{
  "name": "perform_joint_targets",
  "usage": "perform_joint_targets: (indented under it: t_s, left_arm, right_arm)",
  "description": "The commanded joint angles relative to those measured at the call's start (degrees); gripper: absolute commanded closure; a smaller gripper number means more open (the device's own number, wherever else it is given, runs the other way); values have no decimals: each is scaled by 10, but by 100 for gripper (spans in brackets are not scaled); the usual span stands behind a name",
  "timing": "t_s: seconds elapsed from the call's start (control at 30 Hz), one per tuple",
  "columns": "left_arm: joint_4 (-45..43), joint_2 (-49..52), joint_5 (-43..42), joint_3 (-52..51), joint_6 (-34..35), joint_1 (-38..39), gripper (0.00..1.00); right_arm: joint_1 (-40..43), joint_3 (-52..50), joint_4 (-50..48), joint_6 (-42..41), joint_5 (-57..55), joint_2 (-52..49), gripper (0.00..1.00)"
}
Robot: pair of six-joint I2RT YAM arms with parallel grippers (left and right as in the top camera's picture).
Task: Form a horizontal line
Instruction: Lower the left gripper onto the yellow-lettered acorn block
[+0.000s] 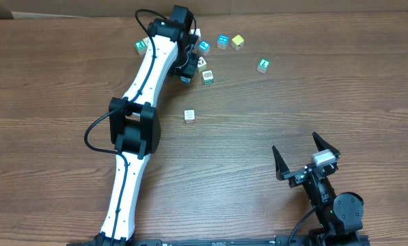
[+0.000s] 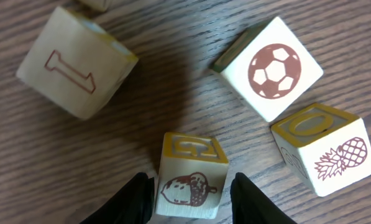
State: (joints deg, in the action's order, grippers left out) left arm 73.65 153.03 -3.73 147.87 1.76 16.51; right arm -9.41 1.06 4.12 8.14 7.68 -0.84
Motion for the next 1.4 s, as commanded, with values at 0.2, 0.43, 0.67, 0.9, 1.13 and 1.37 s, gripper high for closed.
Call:
perform_joint_targets:
  t_s: [0.2, 0.43, 0.67, 0.9, 1.13, 1.37]
  left_arm:
    - [-3, 15, -3, -6, 60, 2, 57]
    - [-4, 16, -2, -6, 33, 5, 54]
    - [-13, 16, -1, -9, 33, 7, 61]
    - [-19, 19, 1, -16, 12, 9, 57]
    - [-20, 19, 39, -16, 12, 9, 59]
    - [-21, 19, 40, -16, 47, 10, 65]
  right_arm:
    - [-3, -6, -1, 0, 1, 7, 0]
    - [-3, -6, -1, 0, 1, 7, 0]
    - [-3, -6, -1, 0, 1, 7, 0]
    - [-3, -6, -1, 0, 1, 7, 0]
    - [-3, -6, -1, 0, 1, 7, 0]
    - [-3, -6, -1, 0, 1, 7, 0]
